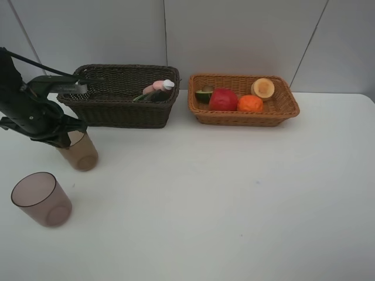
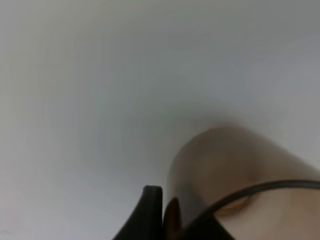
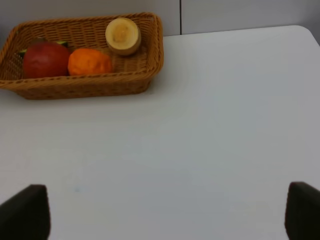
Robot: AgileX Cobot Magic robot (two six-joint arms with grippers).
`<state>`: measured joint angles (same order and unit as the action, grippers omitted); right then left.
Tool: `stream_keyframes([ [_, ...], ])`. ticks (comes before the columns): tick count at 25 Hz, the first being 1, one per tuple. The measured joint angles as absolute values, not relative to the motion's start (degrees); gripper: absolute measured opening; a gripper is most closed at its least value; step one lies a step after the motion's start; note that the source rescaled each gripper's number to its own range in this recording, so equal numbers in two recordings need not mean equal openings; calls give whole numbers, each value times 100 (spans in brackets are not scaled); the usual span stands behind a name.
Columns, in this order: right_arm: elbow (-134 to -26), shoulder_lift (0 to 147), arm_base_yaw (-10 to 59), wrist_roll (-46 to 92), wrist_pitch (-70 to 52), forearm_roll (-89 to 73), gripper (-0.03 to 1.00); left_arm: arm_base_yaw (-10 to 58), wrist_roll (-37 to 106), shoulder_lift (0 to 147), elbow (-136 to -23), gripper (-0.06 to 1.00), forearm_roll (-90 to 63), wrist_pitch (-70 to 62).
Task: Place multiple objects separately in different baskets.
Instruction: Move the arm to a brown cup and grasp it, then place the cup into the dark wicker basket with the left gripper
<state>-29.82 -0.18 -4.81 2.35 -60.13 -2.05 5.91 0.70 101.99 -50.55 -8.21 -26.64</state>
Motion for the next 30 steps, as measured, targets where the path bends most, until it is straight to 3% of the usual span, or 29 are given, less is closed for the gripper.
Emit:
stream_keyframes([
  [15, -2982, -18, -481, 235, -6013, -205, 98, 591, 77, 10205, -5123, 4, -927, -2720],
  [30, -2982, -18, -481, 235, -6013, -211, 98, 591, 214, 10210, -6891, 4, -927, -5033],
])
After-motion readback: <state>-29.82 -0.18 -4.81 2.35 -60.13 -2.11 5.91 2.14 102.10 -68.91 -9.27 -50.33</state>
